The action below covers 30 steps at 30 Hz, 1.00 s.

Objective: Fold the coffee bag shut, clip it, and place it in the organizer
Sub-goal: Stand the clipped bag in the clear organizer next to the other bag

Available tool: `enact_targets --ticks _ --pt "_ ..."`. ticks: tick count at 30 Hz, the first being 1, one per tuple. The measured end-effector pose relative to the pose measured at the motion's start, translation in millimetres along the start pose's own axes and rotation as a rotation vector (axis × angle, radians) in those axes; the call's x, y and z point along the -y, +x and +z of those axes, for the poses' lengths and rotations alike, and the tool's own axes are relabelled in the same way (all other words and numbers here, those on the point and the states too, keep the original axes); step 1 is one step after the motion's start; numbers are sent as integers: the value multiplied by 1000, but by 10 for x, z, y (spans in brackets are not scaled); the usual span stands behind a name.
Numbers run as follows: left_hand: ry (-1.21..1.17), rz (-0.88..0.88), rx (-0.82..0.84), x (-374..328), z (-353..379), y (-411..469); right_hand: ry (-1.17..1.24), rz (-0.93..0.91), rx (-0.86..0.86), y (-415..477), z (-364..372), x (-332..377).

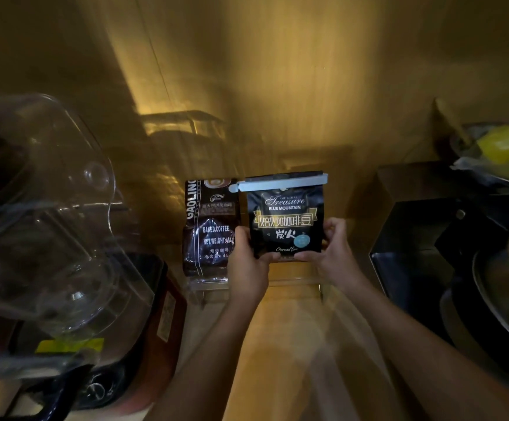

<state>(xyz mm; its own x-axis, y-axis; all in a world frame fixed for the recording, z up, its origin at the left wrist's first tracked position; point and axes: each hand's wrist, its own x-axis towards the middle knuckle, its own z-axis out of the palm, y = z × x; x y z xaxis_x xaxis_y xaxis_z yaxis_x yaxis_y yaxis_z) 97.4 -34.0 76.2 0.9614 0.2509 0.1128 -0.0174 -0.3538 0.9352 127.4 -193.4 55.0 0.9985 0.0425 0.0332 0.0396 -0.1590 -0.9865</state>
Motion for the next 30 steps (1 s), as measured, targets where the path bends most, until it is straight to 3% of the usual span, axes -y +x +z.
enact_targets --ticks 6,15,30 --pt "172 -30 -140 68 155 -27 -172 -17 -46 99 100 -195" --pt "31 -69 -147 58 267 171 -471 -164 -202 166 192 -229" --pt "-164 -247 -281 -49 575 748 -565 -194 -217 782 267 -162"
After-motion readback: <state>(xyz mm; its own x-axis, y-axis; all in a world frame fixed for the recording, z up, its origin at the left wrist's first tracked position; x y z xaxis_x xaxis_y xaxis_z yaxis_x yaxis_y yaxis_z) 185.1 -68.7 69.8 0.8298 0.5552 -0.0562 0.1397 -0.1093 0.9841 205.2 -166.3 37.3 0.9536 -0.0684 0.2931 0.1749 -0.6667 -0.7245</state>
